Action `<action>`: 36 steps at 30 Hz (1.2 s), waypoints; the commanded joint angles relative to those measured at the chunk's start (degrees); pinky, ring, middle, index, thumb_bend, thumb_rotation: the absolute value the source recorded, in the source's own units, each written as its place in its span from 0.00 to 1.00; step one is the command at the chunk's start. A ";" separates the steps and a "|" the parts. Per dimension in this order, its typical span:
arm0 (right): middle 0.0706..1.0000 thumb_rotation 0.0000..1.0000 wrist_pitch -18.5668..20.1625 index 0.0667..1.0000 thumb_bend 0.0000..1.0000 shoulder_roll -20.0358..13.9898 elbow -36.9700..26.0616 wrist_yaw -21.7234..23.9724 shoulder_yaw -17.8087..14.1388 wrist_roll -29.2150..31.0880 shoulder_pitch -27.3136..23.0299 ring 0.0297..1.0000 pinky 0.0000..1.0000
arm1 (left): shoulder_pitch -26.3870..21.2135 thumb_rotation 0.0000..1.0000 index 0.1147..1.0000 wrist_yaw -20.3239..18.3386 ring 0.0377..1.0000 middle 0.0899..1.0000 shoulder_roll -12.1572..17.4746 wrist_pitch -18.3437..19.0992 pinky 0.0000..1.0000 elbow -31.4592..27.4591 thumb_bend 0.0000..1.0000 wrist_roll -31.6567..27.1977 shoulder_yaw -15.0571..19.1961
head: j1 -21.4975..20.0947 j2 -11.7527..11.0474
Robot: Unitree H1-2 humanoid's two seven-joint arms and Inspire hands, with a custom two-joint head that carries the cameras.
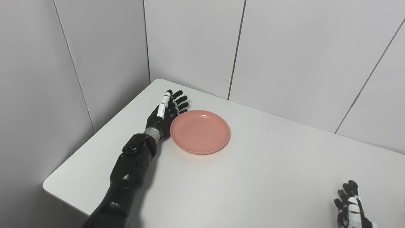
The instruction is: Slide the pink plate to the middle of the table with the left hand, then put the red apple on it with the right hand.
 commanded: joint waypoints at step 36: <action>0.99 1.00 -3.69 0.99 0.22 1.11 -0.50 0.30 0.03 -0.55 -1.40 1.00 1.00 | 1.58 1.00 0.86 -1.44 0.89 0.88 -4.82 -0.42 0.91 0.14 0.35 1.35 -3.73 | -4.00 3.35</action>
